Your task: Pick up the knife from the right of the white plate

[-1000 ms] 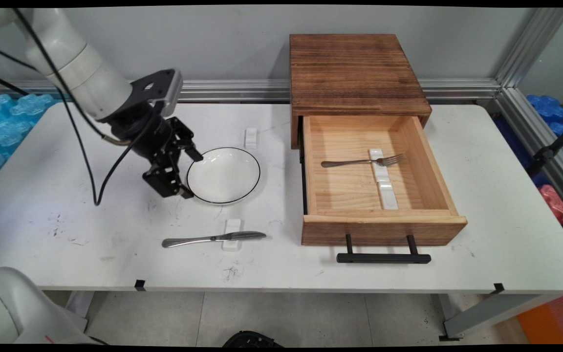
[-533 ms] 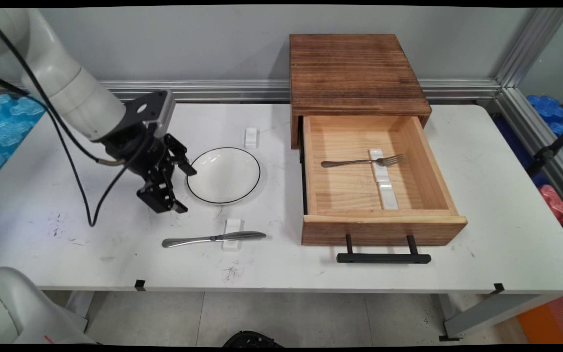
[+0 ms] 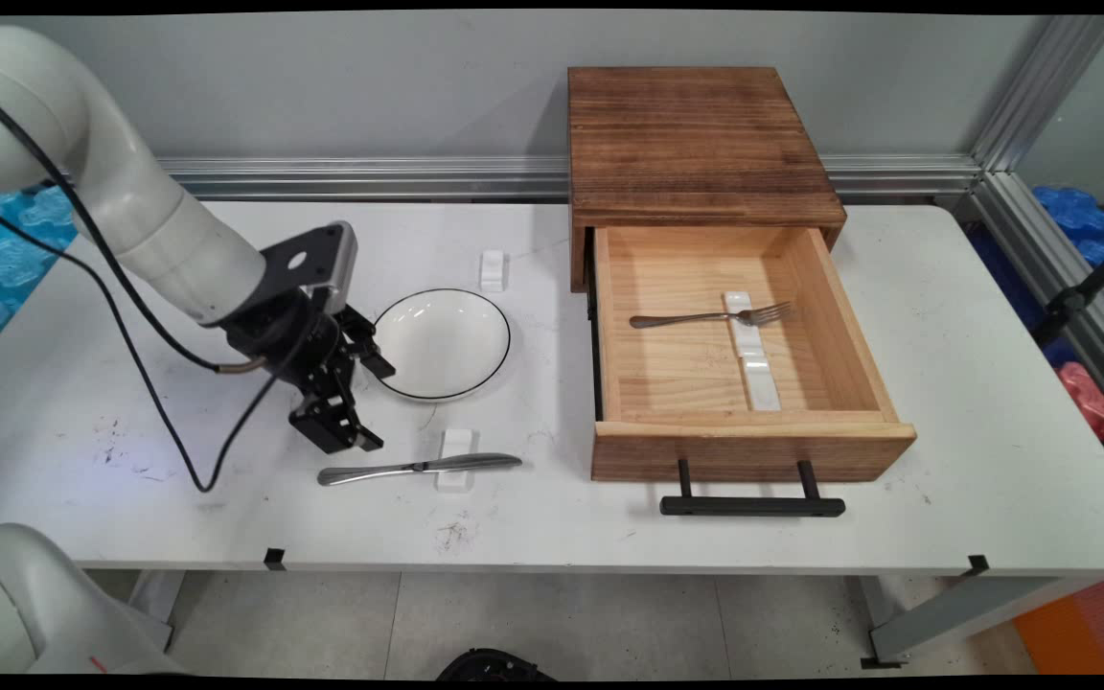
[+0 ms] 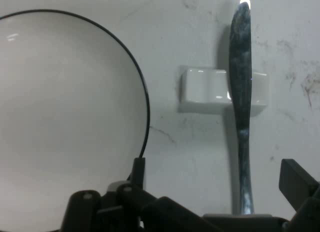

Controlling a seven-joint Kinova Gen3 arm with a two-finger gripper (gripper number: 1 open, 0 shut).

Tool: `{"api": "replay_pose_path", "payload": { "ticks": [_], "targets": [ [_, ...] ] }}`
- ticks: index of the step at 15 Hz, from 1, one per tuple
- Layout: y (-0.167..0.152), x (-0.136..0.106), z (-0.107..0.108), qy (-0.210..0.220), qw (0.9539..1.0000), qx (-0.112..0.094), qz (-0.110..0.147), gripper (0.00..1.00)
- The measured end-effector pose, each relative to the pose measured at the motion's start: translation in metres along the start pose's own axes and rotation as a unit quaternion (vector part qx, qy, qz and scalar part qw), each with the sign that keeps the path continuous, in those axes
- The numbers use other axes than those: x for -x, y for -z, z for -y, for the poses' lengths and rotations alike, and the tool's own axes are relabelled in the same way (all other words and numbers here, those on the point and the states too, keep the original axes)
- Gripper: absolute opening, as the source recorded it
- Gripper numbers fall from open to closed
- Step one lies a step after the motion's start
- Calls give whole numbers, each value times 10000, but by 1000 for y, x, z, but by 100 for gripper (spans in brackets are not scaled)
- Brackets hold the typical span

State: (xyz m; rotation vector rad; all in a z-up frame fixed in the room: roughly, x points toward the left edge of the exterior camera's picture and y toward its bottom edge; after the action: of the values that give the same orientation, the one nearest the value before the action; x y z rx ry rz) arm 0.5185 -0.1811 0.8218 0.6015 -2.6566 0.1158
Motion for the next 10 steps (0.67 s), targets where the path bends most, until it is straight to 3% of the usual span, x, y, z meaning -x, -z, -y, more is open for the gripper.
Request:
{"api": "replay_pose_path", "payload": {
  "ticks": [10],
  "targets": [
    [-37,-8,-16,394,9992,-6,-63,100]
  ]
}}
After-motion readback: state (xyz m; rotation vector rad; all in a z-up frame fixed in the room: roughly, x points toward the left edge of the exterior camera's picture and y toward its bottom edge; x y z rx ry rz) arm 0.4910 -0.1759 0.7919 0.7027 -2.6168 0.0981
